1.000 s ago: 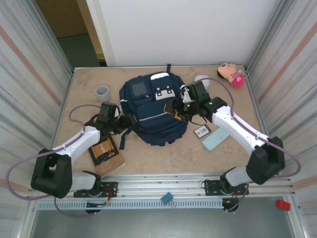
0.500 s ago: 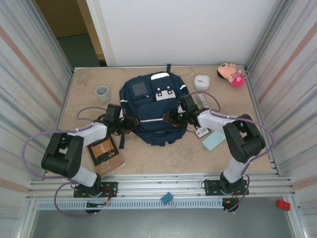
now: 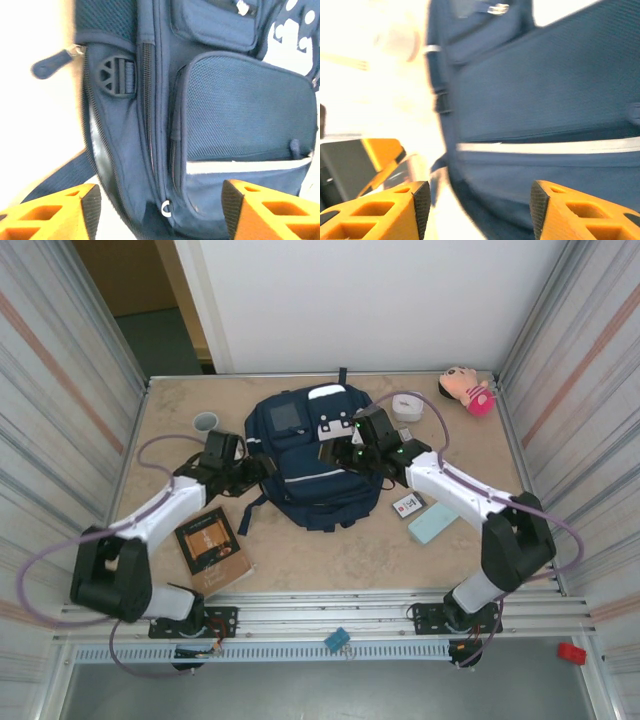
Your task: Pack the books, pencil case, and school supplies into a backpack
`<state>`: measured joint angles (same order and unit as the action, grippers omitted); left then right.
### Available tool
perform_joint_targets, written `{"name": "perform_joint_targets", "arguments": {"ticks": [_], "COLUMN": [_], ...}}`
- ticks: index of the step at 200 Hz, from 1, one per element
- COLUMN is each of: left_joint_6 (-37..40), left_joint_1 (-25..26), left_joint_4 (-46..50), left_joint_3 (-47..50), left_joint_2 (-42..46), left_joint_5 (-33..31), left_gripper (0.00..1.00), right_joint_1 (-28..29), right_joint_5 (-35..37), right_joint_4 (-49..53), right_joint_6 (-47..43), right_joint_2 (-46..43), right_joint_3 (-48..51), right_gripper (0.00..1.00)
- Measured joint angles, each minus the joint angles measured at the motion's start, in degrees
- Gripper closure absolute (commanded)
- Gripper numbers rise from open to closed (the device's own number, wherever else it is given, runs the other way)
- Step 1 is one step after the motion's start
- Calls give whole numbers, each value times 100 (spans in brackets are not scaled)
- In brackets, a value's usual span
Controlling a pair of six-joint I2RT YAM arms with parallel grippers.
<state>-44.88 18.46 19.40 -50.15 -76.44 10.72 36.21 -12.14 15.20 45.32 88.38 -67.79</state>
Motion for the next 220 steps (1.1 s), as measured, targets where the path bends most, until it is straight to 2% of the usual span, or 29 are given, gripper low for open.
{"name": "perform_joint_targets", "arguments": {"ticks": [8, 22, 45, 60, 98, 156, 220], "left_joint_6": [-11, -87, -267, -398, -739, -1069, -1220], "left_joint_1": [-11, -48, -238, -321, -341, -249, 413], "left_joint_4": [363, 903, 1600, 1921, 2238, 1473, -236], "left_joint_3": [11, 107, 520, 859, 1705, 2157, 1598], "left_joint_2": [356, 975, 1751, 1923, 1996, 1727, 354], "left_joint_5": [-105, -260, -332, -330, -306, -153, 142], "left_gripper": [28, 20, 16, 13, 13, 15, 14], "right_joint_1": [166, 411, 660, 745, 883, 894, 894], "right_joint_5": [20, 17, -125, -234, -470, -573, -566], "right_joint_4": [-15, -114, -278, -315, -317, -380, -485], "right_joint_6": [11, 55, 140, 181, 219, 219, 223], "right_joint_2": [-162, -304, -216, -28, 247, 249, 249], "right_joint_3": [0, 59, 216, 275, 452, 546, 796], "right_gripper": [44, 44, 44, 44, 44, 43, 43]}}
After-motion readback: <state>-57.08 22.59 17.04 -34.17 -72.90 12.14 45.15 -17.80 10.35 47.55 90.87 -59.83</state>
